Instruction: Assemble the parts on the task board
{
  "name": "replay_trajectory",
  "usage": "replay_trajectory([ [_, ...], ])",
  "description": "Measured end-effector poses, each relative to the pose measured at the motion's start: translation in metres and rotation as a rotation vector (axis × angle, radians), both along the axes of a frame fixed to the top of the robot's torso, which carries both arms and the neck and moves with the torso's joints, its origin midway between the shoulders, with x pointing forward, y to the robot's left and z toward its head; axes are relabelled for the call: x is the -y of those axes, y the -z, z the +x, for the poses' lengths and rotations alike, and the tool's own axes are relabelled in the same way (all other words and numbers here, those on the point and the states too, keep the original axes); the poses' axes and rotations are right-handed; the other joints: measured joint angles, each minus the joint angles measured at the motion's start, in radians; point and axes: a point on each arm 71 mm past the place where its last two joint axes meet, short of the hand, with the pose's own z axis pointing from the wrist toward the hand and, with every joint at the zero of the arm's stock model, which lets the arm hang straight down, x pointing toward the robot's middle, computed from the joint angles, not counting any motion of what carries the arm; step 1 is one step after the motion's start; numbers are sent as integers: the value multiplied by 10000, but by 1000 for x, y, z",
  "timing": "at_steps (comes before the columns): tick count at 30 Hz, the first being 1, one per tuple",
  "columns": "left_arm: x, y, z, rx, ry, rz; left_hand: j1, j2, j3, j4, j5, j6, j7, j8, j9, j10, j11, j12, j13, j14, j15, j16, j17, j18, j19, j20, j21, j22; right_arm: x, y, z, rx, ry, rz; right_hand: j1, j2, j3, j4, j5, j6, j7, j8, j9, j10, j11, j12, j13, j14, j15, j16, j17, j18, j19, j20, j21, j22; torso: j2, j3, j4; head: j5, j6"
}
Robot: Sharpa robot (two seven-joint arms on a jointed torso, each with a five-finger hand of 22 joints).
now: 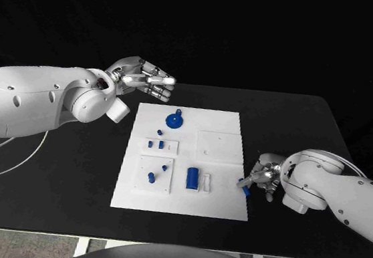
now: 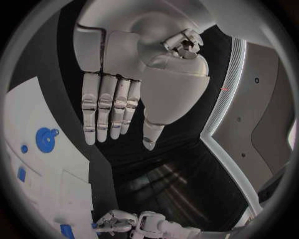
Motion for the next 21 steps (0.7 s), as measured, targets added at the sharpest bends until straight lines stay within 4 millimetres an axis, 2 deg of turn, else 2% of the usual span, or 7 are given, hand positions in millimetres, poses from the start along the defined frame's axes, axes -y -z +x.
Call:
replay_trajectory([
  [2,0,0,0,-2,2,0,0,0,0,0,0,0,0,0,0,0,0,0,0,0,0,0,0,0,0,0,0,0,0,0,0,18,1,-12,1,-1,25,24,12,11,14,0,0,0,0,0,0,0,0,37,0,0,0,0,0,0,0,-2,1,-8,0],
  [5,0,0,0,-3,2,0,0,0,0,0,0,0,0,0,0,0,0,0,0,0,0,0,0,0,0,0,0,0,0,1,0,37,12,-21,217,215,213,-164,107,33,3,0,32,0,0,0,-8,0,0,37,-10,0,0,0,0,0,0,-3,1,-11,0],
  [7,0,0,0,-4,2,1,0,0,0,0,0,0,0,0,0,0,0,0,0,0,0,0,0,0,0,0,0,0,0,1,0,49,30,-25,310,311,323,-274,107,140,-65,0,37,-2,-2,0,-15,0,0,37,-14,0,0,0,0,-1,0,-3,1,-17,0],
  [10,0,0,0,-6,1,1,0,0,0,0,0,0,0,0,0,0,0,0,0,0,0,0,0,0,0,0,0,0,1,2,0,76,82,-25,306,525,629,-575,103,402,-134,-31,37,36,-40,0,-38,0,0,36,-14,0,0,0,0,-1,-1,-5,3,-19,0],
  [13,-1,0,0,-7,0,2,0,0,0,0,0,0,0,0,0,0,0,0,0,0,0,0,0,0,0,0,0,0,2,3,0,108,102,28,210,638,1097,-902,84,637,-221,-141,54,73,-74,0,-73,0,0,36,-15,0,0,0,27,18,-1,-4,4,-19,0],
  [15,-1,0,0,-8,-2,3,0,0,0,0,0,0,0,0,0,0,0,0,0,0,0,0,0,1,0,0,0,0,3,3,0,116,115,78,187,661,1311,-1043,75,760,-273,-137,124,75,-72,0,-91,0,0,36,-16,0,0,0,55,31,-1,-3,4,-19,0],
  [21,-1,0,0,-13,-4,5,0,0,0,0,0,0,0,0,0,0,0,0,0,0,0,0,0,0,0,0,0,0,8,4,-1,114,156,226,188,662,1413,-970,166,951,-286,-88,378,145,-110,-48,-118,0,0,36,-96,0,0,0,62,78,-3,4,-3,-13,0],
])
